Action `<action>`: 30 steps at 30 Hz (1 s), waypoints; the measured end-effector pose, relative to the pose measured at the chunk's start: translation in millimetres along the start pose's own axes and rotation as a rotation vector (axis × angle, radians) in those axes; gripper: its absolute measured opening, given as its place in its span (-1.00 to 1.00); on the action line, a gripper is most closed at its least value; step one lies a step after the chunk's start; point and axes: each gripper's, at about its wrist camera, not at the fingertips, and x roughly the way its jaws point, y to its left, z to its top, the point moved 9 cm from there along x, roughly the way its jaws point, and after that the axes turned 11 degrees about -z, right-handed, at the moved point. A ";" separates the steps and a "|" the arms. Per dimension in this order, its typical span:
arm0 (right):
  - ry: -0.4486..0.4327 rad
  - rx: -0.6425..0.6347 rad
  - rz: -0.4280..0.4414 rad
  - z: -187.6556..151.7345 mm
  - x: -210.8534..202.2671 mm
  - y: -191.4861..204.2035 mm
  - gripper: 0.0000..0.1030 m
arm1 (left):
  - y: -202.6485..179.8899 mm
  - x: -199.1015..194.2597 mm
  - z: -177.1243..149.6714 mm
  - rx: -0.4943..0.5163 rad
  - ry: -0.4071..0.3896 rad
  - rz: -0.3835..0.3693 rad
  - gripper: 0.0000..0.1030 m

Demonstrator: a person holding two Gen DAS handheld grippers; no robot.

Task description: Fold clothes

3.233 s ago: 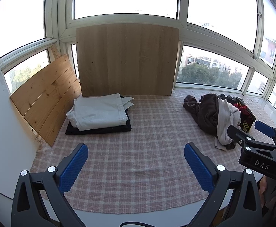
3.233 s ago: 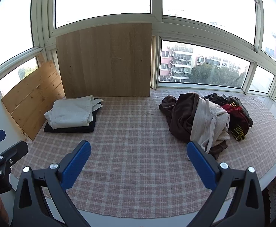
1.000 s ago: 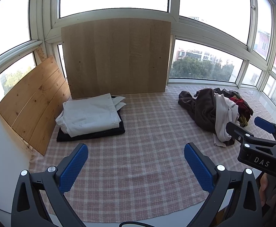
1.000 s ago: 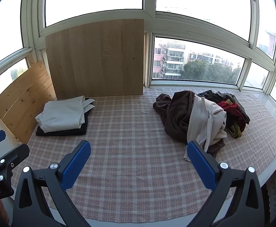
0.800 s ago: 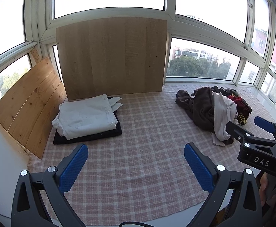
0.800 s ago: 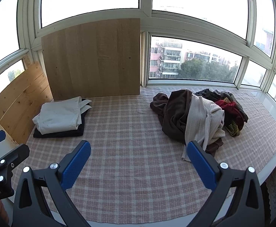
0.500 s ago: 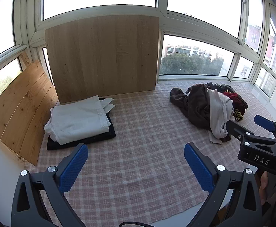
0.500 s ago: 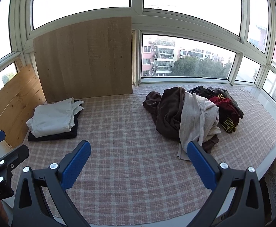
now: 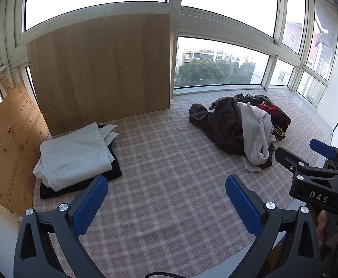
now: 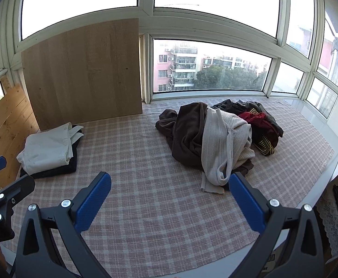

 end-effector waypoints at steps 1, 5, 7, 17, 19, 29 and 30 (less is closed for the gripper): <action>0.001 0.001 0.000 0.4 1.8 -2.1 1.00 | -2.4 2.1 0.4 0.004 0.003 -0.003 0.99; 0.019 0.008 0.003 0.7 12.5 -11.0 1.00 | -11.7 11.7 2.7 0.012 0.014 -0.005 0.99; 0.029 0.006 0.004 0.9 19.3 -16.0 1.00 | -17.0 17.3 4.4 0.009 0.017 0.000 0.99; 0.020 -0.025 0.034 11.9 60.7 -62.3 1.00 | -55.4 46.6 16.0 -0.020 0.029 0.045 0.99; 0.015 -0.024 0.046 13.9 73.9 -81.9 1.00 | -64.4 54.3 18.2 -0.031 0.035 0.052 0.99; 0.145 0.051 0.104 10.7 172.8 -190.3 1.00 | -112.9 95.6 30.7 -0.056 0.055 0.089 0.99; 0.139 0.048 0.098 12.5 179.9 -197.5 1.00 | -116.7 99.6 32.1 -0.057 0.056 0.092 0.99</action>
